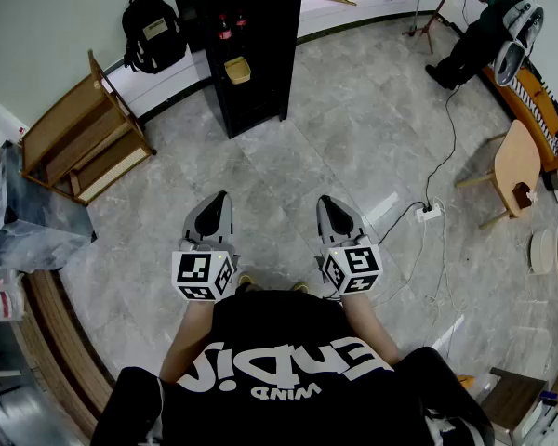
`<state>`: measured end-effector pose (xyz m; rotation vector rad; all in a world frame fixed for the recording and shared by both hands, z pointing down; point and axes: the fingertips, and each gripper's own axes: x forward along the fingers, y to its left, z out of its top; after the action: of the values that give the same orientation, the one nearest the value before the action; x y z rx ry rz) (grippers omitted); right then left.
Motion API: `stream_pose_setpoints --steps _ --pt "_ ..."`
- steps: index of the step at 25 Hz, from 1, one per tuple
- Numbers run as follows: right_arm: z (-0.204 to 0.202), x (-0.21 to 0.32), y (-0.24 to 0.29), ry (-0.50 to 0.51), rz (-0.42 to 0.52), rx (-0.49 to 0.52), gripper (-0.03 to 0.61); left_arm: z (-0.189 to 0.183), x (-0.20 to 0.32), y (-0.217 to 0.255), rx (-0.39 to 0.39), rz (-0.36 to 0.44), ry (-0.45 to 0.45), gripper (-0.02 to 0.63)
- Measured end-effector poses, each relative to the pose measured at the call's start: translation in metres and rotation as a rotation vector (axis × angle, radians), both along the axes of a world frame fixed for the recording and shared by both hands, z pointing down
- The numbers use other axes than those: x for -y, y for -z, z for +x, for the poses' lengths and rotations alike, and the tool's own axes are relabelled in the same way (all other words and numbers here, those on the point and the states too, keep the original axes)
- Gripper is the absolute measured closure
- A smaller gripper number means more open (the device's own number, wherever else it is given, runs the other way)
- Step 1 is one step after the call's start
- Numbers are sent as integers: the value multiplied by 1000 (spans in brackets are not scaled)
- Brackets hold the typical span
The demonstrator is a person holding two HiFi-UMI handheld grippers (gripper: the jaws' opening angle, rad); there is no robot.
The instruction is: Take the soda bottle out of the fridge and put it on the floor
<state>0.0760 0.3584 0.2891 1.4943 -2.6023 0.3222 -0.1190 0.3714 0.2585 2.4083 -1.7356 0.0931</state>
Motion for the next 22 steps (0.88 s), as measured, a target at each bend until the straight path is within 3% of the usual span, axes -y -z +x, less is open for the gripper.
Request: stream_pose_setpoints --steps 12,22 --pt "-15 6 -5 -17 -13 27 555 -20 4 -9 15 -26 -9 607" --pt "-56 8 -4 -22 17 29 555 -49 12 -5 38 0 -71 607"
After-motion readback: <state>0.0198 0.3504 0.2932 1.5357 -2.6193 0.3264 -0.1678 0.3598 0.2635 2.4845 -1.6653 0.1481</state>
